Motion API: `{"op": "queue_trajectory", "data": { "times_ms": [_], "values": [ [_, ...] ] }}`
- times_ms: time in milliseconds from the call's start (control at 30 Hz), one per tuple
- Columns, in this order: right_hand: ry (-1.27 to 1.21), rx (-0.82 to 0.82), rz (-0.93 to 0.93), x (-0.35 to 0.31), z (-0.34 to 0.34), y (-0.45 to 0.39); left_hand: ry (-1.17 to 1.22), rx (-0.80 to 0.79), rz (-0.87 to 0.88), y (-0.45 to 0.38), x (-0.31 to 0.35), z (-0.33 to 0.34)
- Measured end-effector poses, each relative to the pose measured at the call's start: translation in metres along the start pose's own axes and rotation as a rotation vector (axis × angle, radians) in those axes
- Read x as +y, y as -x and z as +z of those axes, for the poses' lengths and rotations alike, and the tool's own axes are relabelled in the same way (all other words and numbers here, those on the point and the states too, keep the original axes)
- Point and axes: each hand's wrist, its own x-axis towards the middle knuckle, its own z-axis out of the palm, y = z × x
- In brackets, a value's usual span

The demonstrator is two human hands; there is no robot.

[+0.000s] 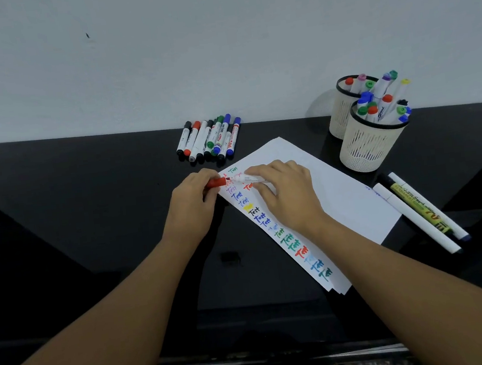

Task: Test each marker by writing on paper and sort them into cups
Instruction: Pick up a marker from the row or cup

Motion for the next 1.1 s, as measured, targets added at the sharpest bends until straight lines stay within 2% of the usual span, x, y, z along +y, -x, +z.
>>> {"op": "queue_trajectory", "data": {
  "times_ms": [400,667,900,1100],
  "values": [
    [0.0,0.013,-0.072,0.003,0.006,0.0,-0.03,0.024,0.182,0.005,0.002,0.0],
    [0.014,-0.007,-0.143,0.002,0.007,0.004,-0.07,-0.057,0.251,0.009,0.001,0.002],
    [0.155,0.086,-0.202,-0.004,0.006,0.008,0.015,-0.087,0.161,0.016,0.011,-0.003],
    [0.183,0.063,-0.286,-0.01,0.007,0.008,0.045,-0.086,0.093,0.018,0.015,-0.002]
  ]
}}
